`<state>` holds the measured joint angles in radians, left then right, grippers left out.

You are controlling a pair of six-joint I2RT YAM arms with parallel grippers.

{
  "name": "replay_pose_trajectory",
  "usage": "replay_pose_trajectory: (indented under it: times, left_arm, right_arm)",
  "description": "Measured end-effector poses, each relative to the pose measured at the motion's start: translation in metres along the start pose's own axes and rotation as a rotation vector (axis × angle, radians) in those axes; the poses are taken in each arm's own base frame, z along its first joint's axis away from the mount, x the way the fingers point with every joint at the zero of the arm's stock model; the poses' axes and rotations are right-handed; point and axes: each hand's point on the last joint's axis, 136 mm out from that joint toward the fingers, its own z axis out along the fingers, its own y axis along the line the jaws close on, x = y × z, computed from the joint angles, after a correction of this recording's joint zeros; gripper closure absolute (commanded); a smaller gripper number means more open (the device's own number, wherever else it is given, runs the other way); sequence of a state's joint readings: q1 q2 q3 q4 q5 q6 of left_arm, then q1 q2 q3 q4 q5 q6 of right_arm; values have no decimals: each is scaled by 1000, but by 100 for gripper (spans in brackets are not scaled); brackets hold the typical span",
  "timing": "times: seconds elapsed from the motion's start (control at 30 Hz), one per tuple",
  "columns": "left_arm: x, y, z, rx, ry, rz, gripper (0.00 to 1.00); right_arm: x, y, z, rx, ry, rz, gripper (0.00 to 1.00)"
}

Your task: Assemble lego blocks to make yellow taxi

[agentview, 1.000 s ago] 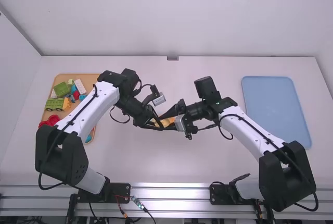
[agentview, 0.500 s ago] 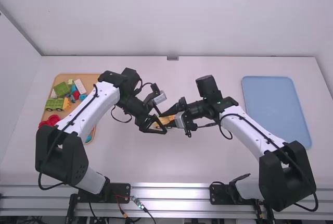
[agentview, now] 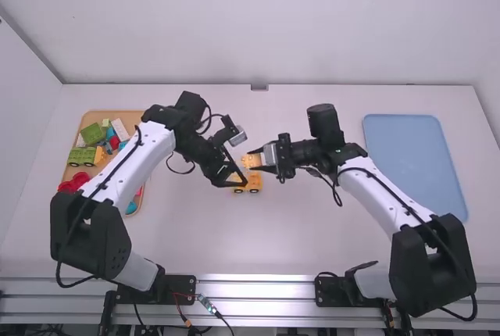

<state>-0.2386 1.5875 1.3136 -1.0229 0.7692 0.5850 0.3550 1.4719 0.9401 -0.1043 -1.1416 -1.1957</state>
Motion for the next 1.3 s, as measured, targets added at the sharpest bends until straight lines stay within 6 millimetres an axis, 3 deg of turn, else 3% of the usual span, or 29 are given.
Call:
replay_pose_trajectory:
  times: [0.13,0.3,0.53,0.67,0.93,1.1,1.3]
  left_arm:
    - [-12,22,-27,-216,-56,-23,1]
    - [-20,34,-58,-453,-153,-13,1]
    - [0,66,-60,-653,-240,-88,1]
    - [10,78,-58,-718,-292,-115,1]
    - [19,89,-62,-783,-329,-231,1]
    - [21,92,-64,-799,-336,-257,1]
    - [21,92,-65,-801,-337,-260,1]
  right_arm:
    - [10,-14,-12,70,61,139,81]
    - [27,-16,-22,111,123,298,92]
    - [55,-32,-39,246,228,479,100]
    - [86,-41,-51,405,294,632,100]
    - [145,-22,-69,697,387,951,100]
    - [163,-7,-64,820,447,1021,100]
    - [169,10,-58,957,444,1014,100]
